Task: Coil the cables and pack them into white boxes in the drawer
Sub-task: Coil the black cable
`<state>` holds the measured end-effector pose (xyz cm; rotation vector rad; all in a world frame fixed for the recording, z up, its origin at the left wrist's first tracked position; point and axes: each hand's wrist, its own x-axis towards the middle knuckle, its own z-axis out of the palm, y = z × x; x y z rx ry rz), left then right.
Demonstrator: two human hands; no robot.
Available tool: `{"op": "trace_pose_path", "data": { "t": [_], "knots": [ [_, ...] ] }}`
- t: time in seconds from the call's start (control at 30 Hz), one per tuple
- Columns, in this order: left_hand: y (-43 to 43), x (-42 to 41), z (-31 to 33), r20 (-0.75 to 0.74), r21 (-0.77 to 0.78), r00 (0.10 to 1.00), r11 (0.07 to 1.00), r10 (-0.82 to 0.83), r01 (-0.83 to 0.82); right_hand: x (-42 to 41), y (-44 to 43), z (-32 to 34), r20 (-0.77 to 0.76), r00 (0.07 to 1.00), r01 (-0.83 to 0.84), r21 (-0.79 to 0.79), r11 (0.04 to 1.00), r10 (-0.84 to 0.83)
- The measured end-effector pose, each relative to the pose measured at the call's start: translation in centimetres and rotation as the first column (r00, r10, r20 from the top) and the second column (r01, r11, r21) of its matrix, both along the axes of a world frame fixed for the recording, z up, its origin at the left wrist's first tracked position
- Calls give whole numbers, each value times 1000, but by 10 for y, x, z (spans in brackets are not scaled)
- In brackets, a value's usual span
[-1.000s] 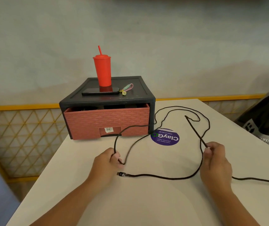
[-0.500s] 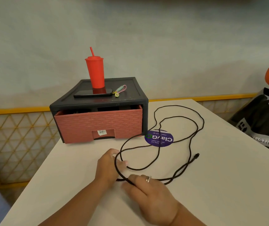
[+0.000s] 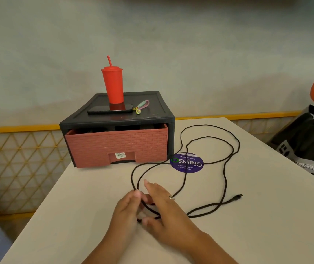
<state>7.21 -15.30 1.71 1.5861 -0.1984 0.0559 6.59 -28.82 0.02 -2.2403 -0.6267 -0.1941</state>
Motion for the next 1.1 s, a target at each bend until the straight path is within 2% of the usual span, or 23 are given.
{"op": "trace_pose_path", "data": {
  "t": [0.07, 0.13, 0.2, 0.27, 0.33, 0.4, 0.47, 0.6, 0.67, 0.8, 0.87, 0.97, 1.03, 1.1],
  "knots": [
    [5, 10, 7, -25, -168, 987, 973, 157, -159, 3, -15, 1, 63, 994, 97, -92, 991, -92],
    [14, 21, 24, -35, -293, 959, 914, 282, -279, 5, -35, 2, 48, 967, 251, -327, 911, -249],
    [24, 29, 45, 9, -298, 928, 887, 373, -353, 8, -54, 0, -26, 922, 339, -435, 835, -387],
    [32, 35, 66, 106, -277, 903, 884, 416, -375, 14, -67, -1, -98, 870, 408, -409, 816, -484],
    [40, 38, 85, 248, -211, 872, 902, 422, -376, 23, -79, -2, -132, 832, 429, -463, 776, -539],
    [45, 38, 101, 396, -152, 831, 920, 392, -362, 33, -94, -6, -111, 813, 410, -587, 698, -571],
    [47, 35, 115, 517, -106, 777, 927, 360, -359, 39, -113, -10, -69, 814, 408, -640, 651, -577],
    [51, 24, 135, 682, -43, 661, 920, 312, -390, 45, -146, -4, -68, 748, 512, -573, 640, -660],
    [53, 17, 137, 750, -14, 613, 932, 248, -361, 49, -161, -1, -47, 697, 570, -570, 592, -716],
    [54, 7, 127, 801, 103, 587, 938, 118, -330, 53, -181, 6, -34, 499, 810, -337, 480, -866],
    [53, 5, 118, 815, 195, 579, 931, 22, -310, 49, -175, 8, 14, 458, 847, -310, 432, -889],
    [49, 4, 105, 837, 287, 541, 908, -83, -306, 35, -147, 5, -36, 456, 839, -315, 443, -889],
    [46, 4, 101, 842, 310, 528, 902, -113, -301, 27, -125, -1, -82, 496, 780, -396, 485, -865],
    [44, 5, 101, 840, 308, 531, 903, -111, -299, 26, -113, -10, -57, 537, 717, -496, 491, -842]
  ]
}}
